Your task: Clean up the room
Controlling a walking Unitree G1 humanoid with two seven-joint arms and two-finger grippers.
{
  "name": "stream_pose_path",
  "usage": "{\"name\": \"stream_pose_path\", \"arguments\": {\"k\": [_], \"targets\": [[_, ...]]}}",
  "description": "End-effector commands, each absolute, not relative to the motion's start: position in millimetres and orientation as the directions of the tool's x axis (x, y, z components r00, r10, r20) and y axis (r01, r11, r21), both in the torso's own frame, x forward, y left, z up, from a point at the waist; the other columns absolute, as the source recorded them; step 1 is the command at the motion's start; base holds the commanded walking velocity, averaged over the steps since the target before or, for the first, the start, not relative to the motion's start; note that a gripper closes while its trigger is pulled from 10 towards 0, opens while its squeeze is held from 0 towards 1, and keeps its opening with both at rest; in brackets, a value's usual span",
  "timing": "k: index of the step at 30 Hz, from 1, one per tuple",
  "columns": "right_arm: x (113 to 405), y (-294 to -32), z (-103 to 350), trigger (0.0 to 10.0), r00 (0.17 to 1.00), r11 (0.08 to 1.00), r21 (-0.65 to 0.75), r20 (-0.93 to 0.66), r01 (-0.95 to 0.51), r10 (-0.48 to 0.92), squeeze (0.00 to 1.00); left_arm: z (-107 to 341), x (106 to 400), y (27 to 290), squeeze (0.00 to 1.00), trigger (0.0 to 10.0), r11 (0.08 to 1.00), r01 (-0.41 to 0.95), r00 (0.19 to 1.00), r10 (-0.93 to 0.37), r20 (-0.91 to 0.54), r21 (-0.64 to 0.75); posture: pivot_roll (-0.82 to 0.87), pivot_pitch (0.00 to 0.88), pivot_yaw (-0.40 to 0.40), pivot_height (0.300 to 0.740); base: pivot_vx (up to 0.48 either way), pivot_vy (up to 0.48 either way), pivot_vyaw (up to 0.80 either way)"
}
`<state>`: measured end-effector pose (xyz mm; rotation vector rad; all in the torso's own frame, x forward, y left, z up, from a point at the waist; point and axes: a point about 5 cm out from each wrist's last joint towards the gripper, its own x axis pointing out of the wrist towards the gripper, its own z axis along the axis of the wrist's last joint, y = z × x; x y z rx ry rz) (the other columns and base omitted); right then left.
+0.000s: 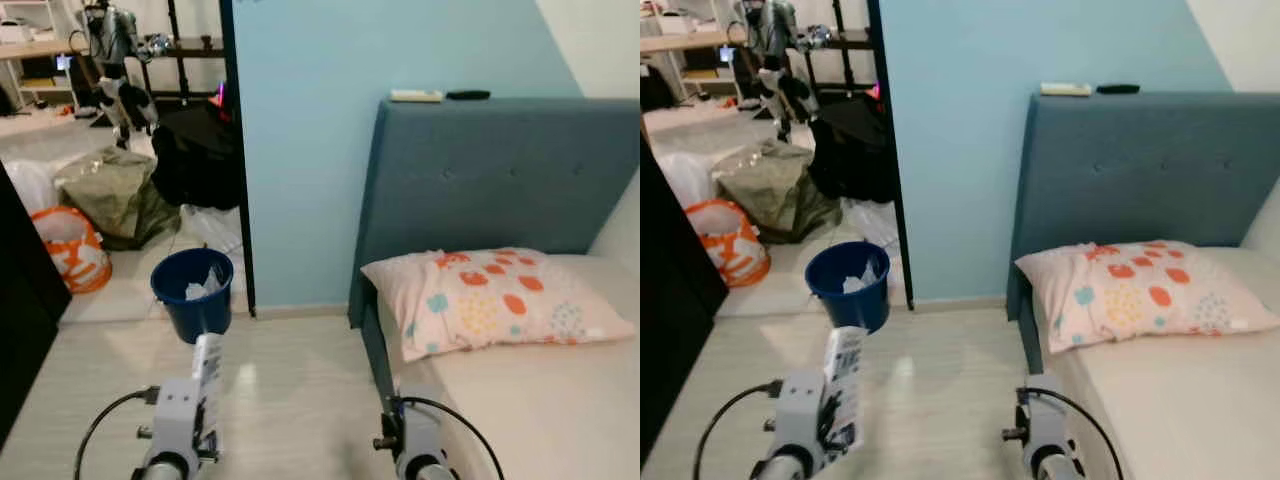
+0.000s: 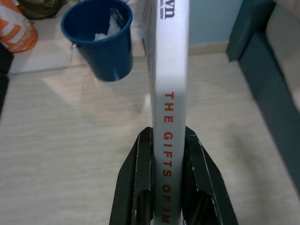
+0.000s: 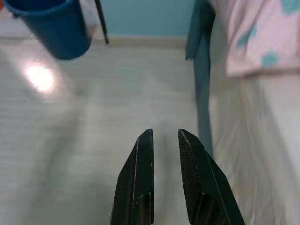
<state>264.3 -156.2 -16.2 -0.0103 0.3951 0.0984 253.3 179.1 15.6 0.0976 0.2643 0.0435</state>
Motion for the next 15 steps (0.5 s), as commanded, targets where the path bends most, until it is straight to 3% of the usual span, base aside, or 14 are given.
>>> {"name": "stream_pose_path", "arguments": {"k": [1,15], "targets": [[260.3,-150.7,-20.3,10.0,0.911,0.995,0.028,-0.401,-0.099,0.102,0.0,16.6,251.6,188.0,0.0,10.0,0.991,-0.05,0.966,0.08,-0.248,0.126,0.05,0.071,-0.058,0.728,0.382,0.0,0.0],[260.2,-152.2,-20.3,10.0,0.911,0.995,0.025,-0.401,-0.095,0.097,0.0,16.3,252.1,186.8,0.0,10.0,0.991,-0.048,0.966,0.078,-0.248,0.123,0.04,0.07,-0.057,0.728,0.378,0.0,0.0]]}}
